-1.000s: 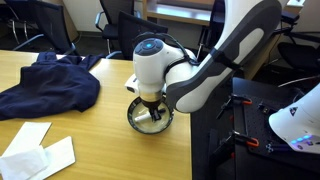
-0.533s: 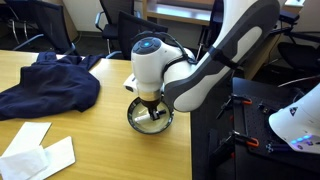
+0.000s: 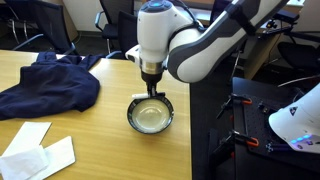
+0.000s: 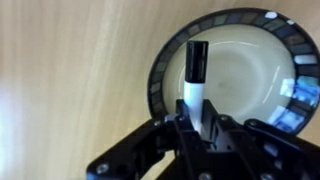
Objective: Remove the marker from the bowl
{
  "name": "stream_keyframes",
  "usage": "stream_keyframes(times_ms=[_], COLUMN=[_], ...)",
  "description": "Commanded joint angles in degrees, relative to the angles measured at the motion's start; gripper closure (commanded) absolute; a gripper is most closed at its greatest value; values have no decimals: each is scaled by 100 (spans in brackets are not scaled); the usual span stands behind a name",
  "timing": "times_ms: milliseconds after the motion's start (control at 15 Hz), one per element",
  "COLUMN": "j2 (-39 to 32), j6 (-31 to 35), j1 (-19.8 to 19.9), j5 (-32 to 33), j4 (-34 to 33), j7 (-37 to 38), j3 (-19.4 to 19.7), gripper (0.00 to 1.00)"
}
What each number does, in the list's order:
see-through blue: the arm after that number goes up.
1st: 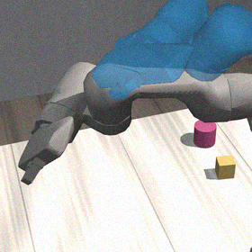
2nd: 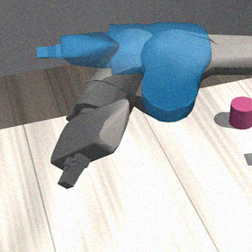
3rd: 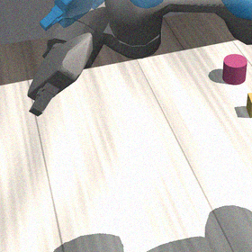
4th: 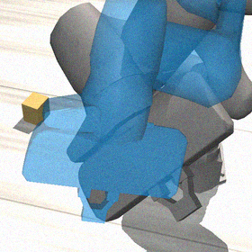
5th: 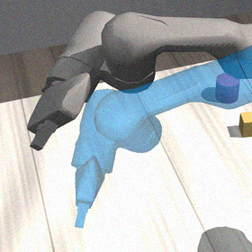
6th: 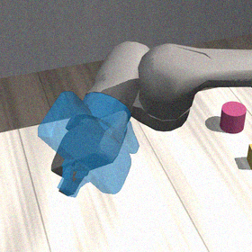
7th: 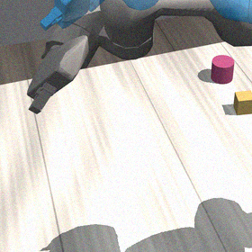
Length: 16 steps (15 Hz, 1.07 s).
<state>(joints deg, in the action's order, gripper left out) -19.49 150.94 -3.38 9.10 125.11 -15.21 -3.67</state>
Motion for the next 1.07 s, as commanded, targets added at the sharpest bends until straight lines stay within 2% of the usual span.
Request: stream_keyframes(times_ms=[0,200,400,733,867,1000], j2=[282,214,92,-189,-240,-231], j6=[96,200,210,305,403,532], j1=[155,449,840,1104,1109,1041], j5=[98,81,-1,56,38,151], j4=[260,291,304,262,276,328], j7=[526,346,-314,-784,-651,-493], j3=[337,577,558,551,581,674], gripper=[95,95,95,95,54,49])
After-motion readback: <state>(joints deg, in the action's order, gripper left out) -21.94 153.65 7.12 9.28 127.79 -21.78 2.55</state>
